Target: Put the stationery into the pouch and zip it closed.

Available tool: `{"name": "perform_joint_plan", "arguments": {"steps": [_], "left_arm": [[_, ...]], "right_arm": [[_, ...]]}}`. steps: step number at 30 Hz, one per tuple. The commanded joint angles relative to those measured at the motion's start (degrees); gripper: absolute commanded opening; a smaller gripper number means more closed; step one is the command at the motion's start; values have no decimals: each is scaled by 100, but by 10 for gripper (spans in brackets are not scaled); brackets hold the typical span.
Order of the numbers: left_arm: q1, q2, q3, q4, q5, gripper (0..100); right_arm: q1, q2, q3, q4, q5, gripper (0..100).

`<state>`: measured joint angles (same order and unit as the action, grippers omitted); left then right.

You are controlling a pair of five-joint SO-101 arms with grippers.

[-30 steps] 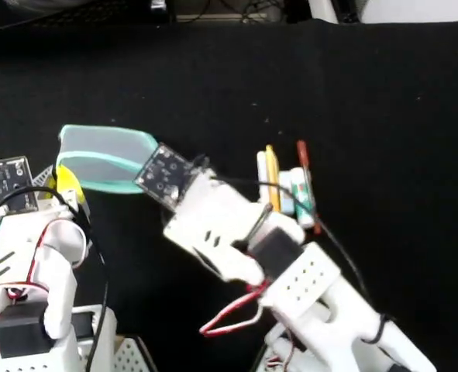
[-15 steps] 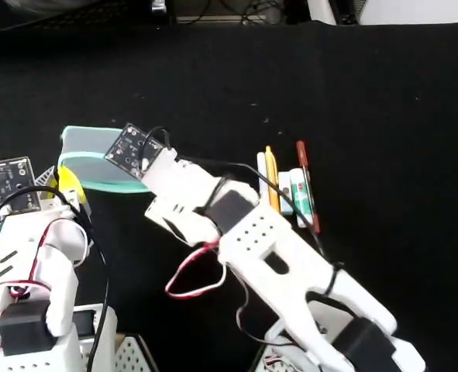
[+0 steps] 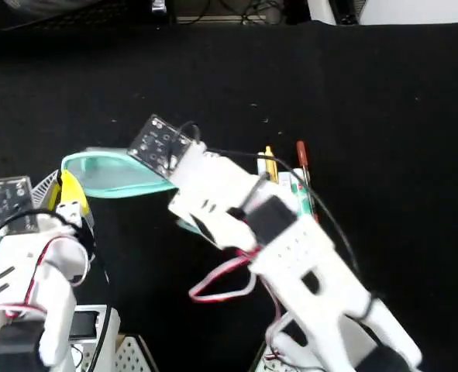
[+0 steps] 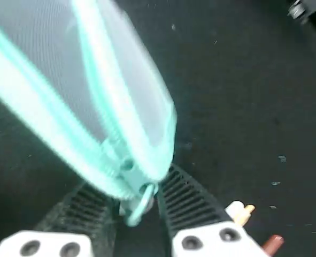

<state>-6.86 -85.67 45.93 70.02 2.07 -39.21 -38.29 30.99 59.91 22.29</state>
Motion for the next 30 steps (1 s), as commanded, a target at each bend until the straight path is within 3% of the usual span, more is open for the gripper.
{"name": "perform_joint_plan", "arguments": {"steps": [1, 7, 15, 30], "left_arm": [[242, 132, -655, 440, 26, 37], [242, 1020, -760, 888, -132, 154], [242, 1776, -1358, 1380, -149, 159], [198, 1890, -1429, 1152, -176, 161]], "right_arm": [[0, -629, -796, 563, 193, 12], [0, -699, -831, 958, 308, 12], [9, -708, -426, 941, 308, 12], [26, -716, -391, 967, 308, 12]]}}
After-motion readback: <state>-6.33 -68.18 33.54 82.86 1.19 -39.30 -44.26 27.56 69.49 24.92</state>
